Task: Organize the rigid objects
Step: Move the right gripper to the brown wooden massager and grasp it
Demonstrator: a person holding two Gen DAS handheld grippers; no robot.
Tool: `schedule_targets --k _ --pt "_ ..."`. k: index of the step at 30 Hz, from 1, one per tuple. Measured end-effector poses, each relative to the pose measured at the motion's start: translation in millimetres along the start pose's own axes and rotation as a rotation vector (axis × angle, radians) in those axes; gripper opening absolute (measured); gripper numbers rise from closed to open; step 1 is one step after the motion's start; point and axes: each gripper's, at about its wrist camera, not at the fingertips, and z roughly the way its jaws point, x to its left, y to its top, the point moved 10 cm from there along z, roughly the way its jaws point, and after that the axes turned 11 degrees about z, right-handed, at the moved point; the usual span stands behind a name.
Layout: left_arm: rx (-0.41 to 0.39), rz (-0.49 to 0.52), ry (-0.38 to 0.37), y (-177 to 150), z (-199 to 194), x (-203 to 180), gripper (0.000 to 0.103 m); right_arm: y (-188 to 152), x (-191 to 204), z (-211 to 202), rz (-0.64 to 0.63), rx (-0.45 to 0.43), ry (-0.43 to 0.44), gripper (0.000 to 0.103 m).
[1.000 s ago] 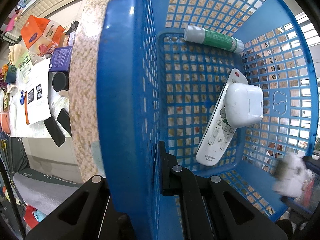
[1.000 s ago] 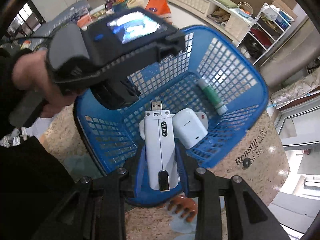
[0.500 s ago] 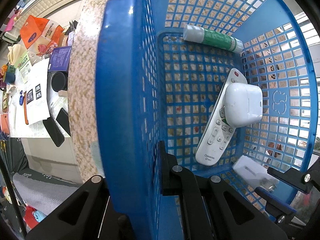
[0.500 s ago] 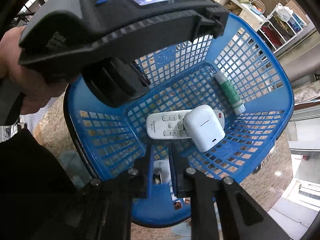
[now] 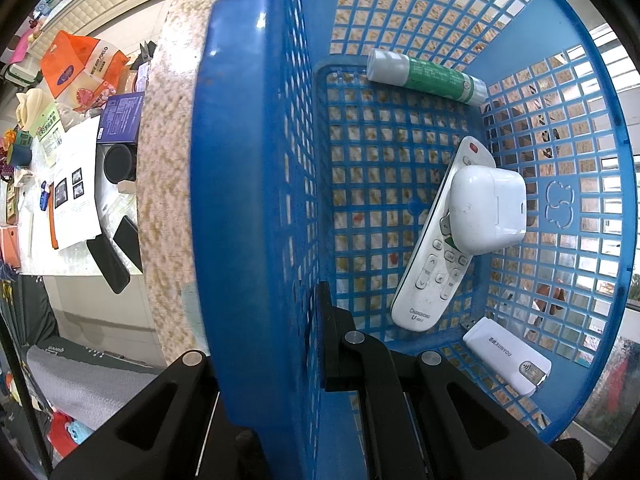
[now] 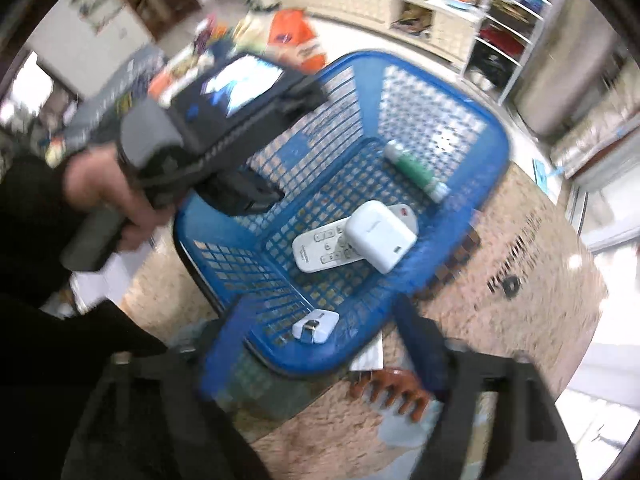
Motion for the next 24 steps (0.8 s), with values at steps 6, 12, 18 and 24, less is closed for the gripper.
schedule_targets --k 6,12,18,24 --pt "0.002 0.002 0.002 0.4 0.5 0.3 0.003 -7.2 -54.1 -39.2 0.141 -0.087 -0.097 0.102" --pt "0.004 0.003 0.003 1.2 1.5 -0.8 0.003 -29.3 -112.3 -37.2 0.275 -0.071 -0.21 0.102" --pt "0.006 0.002 0.001 1.0 1.8 -0.8 0.003 -49.8 -138.1 -7.7 0.277 -0.003 -0.277 0.102" --pt "0.012 0.001 0.001 0.5 3.1 -1.7 0.003 -63.6 -128.7 29.5 0.128 0.068 -0.259 0.102"
